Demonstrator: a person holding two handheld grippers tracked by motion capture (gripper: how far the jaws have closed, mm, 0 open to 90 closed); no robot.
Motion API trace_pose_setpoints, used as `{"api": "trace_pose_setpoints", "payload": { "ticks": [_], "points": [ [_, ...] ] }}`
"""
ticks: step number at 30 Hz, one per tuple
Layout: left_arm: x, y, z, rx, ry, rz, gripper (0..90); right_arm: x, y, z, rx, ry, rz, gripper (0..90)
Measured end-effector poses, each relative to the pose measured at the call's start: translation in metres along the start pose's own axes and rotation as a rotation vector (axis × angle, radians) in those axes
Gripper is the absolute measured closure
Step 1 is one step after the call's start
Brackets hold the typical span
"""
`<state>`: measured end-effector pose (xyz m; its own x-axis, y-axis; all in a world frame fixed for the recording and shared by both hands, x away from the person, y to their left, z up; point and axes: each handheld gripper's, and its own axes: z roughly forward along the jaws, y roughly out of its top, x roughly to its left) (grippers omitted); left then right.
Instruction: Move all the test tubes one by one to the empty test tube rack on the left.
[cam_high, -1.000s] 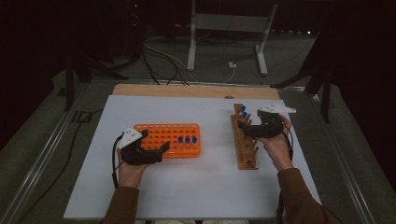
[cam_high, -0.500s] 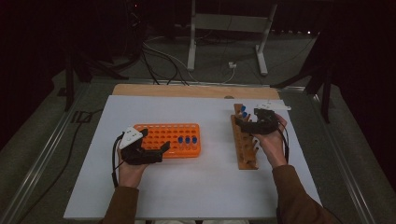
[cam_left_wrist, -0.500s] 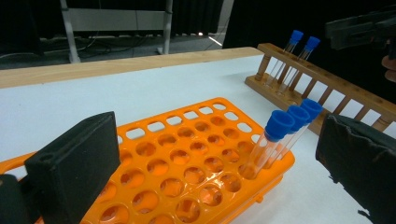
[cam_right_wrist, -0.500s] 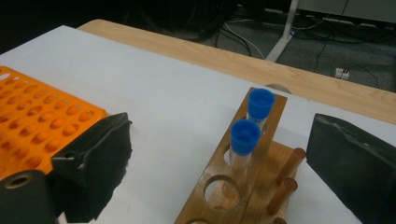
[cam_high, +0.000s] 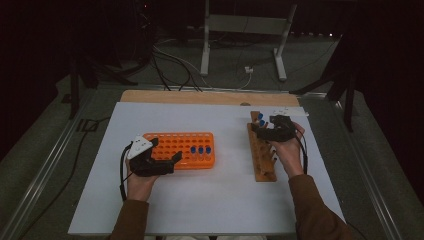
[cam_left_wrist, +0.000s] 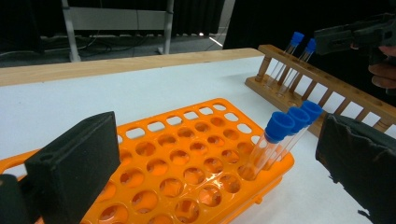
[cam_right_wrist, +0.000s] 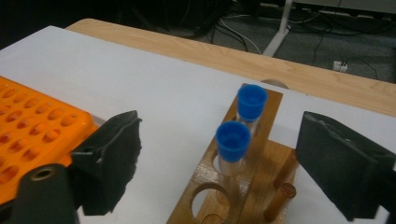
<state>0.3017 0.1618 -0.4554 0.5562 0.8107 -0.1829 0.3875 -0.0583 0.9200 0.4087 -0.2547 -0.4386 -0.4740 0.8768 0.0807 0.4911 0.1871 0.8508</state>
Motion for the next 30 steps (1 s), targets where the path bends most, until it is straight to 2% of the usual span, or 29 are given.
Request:
{"api": "trace_pose_setpoints", "payload": {
  "ticks": [3, 7, 13, 20, 26, 30],
  "points": [
    [0.0, 0.0, 0.0, 0.002, 0.001, -0.001, 0.8, -0.001, -0.001, 0.002, 0.002, -0.01, 0.002, 20.5],
    [0.0, 0.0, 0.0, 0.005, 0.001, -0.001, 0.8, -0.002, -0.002, 0.004, 0.011, -0.013, 0.0, 35.2],
    [-0.002, -0.001, 0.003, 0.019, -0.005, 0.006, 0.8, -0.003, -0.006, 0.007, 0.015, -0.029, 0.005, 50.3],
    [-0.003, -0.002, 0.005, 0.026, -0.014, 0.011, 0.8, -0.003, -0.007, 0.011, 0.019, -0.039, 0.0, 61.4],
    [-0.004, -0.003, 0.006, 0.033, -0.017, 0.011, 0.8, -0.005, -0.008, 0.015, 0.024, -0.053, 0.014, 70.5],
    [-0.004, -0.003, 0.006, 0.034, -0.017, 0.011, 0.8, -0.006, -0.01, 0.018, 0.025, -0.064, 0.021, 72.9]
  ]
}}
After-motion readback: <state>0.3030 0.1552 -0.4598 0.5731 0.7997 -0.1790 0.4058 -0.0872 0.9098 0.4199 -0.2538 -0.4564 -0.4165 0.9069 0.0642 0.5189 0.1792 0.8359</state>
